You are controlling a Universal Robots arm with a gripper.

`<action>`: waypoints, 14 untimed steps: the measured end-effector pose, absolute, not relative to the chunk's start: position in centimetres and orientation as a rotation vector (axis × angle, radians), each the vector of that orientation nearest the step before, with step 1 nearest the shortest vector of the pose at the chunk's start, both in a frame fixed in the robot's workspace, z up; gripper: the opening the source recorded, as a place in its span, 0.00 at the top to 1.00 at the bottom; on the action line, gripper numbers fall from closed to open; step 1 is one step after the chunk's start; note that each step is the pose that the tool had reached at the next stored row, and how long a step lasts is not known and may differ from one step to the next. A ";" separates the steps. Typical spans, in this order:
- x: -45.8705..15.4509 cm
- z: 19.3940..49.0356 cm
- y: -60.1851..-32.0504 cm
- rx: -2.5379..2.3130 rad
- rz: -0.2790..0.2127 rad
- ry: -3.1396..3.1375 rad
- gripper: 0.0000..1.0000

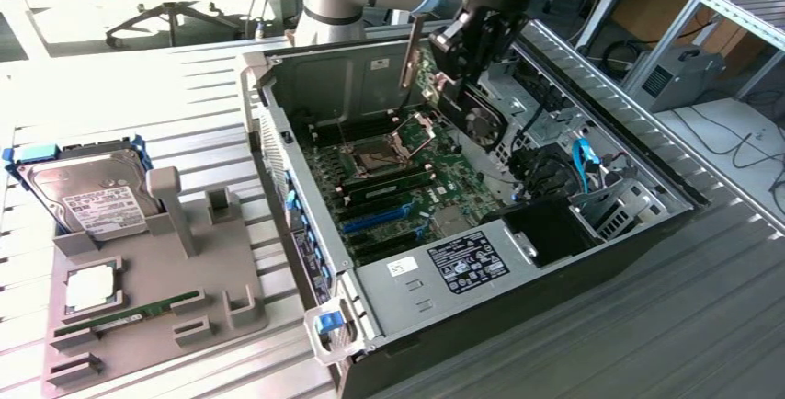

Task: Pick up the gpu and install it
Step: 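Insert the gpu into the slot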

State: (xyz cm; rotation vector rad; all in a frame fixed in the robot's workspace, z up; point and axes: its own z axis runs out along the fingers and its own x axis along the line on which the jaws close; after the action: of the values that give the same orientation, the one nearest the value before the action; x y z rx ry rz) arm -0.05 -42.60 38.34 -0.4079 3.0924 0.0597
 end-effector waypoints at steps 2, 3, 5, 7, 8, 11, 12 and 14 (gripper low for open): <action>0.0 38.3 -42.6 -0.442 0.060 3.088 0.73; 0.0 38.3 -42.6 -0.452 0.060 3.087 0.73; 0.0 38.3 -42.6 -0.472 0.060 3.084 0.73; 0.0 38.3 -42.6 -0.488 0.061 3.082 0.73; 0.0 38.3 -42.6 -0.497 0.061 3.080 0.73; 0.0 38.3 -42.6 -0.527 0.061 3.076 0.73; 0.0 38.3 -42.6 -0.535 0.061 3.074 0.73; 0.0 38.3 -42.6 -0.553 0.061 3.072 0.73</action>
State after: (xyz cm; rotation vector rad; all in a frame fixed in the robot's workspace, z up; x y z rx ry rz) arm 0.04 -42.60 38.34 -0.5529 3.0715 0.0613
